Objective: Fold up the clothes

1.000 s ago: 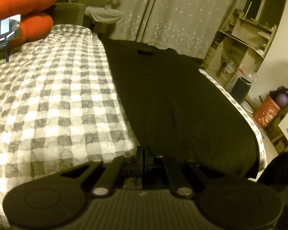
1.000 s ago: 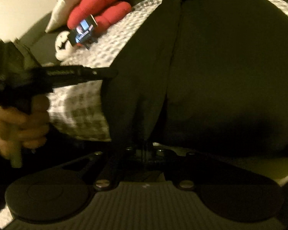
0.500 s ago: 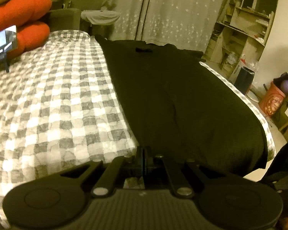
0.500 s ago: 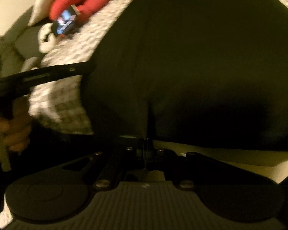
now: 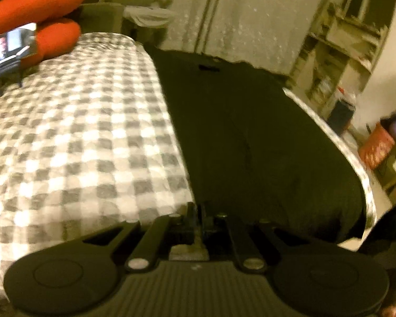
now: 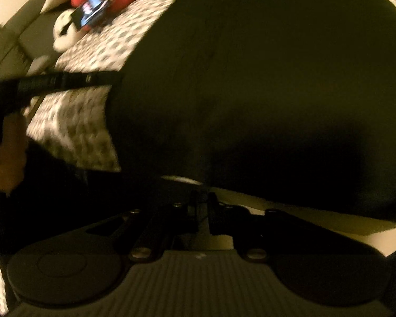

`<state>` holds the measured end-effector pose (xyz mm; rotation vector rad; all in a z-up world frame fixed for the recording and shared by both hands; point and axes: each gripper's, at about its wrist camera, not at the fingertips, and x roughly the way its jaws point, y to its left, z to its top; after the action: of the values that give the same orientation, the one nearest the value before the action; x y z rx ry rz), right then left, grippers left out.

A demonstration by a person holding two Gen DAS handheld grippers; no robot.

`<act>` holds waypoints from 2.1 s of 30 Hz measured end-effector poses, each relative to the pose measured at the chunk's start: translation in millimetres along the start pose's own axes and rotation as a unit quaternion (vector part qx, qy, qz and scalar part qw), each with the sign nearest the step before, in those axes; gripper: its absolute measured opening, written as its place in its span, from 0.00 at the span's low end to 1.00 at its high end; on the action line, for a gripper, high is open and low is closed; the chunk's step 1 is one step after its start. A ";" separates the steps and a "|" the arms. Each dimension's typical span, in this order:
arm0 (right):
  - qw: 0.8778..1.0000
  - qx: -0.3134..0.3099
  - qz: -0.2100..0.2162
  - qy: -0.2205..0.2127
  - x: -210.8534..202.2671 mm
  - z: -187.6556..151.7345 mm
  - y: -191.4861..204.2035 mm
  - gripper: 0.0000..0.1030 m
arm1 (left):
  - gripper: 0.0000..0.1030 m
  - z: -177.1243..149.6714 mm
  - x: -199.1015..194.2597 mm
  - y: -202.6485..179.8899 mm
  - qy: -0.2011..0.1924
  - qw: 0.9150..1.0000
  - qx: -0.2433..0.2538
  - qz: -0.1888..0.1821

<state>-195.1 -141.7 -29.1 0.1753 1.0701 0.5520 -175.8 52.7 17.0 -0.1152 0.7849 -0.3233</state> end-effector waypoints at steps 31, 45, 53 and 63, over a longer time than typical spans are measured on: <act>0.983 -0.096 -0.091 -0.130 -36.7 64.3 -7.6 0.34 | 0.21 41.7 62.4 -46.9 -0.005 0.999 0.032 0.035; 0.981 -0.068 -0.120 -0.135 -26.0 98.6 -36.4 0.40 | 0.21 66.8 82.3 -44.8 0.002 0.998 0.016 0.066; 0.984 -0.059 -0.122 -0.118 -15.7 134.6 -50.8 0.40 | 0.21 96.4 110.0 -38.5 0.007 0.997 0.005 0.074; 0.987 -0.021 -0.101 -0.120 -4.7 182.1 -81.1 0.43 | 0.21 130.2 140.4 -17.2 -0.006 0.998 -0.022 0.067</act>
<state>-11.0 -190.4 30.1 0.0924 0.8289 0.3590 5.3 -12.0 17.7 -0.1049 0.7831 -0.1791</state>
